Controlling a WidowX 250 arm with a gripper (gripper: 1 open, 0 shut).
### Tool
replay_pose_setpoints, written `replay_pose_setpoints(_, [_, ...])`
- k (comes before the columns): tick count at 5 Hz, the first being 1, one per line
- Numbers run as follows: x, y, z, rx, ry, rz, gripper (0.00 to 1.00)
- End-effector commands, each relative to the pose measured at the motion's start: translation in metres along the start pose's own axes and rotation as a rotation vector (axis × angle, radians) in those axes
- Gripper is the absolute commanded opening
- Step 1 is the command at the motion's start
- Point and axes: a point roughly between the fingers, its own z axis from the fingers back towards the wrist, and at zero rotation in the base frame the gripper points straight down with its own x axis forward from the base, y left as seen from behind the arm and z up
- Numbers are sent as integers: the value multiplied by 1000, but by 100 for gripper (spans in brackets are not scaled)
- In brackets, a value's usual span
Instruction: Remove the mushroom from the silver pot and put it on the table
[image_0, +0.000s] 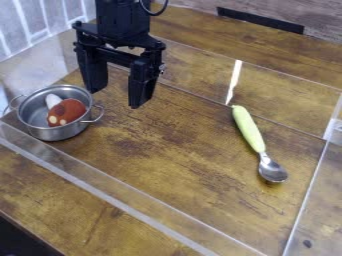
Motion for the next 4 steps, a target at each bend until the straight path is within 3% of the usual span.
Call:
replay_pose_setpoints(1, [-2,1,-11,0,34,15,100])
replay_pose_setpoints(3, [-5,66,-5,29,-42,288,100])
replay_pose_setpoints(4, [-9,96,-6,22,-73,408,100])
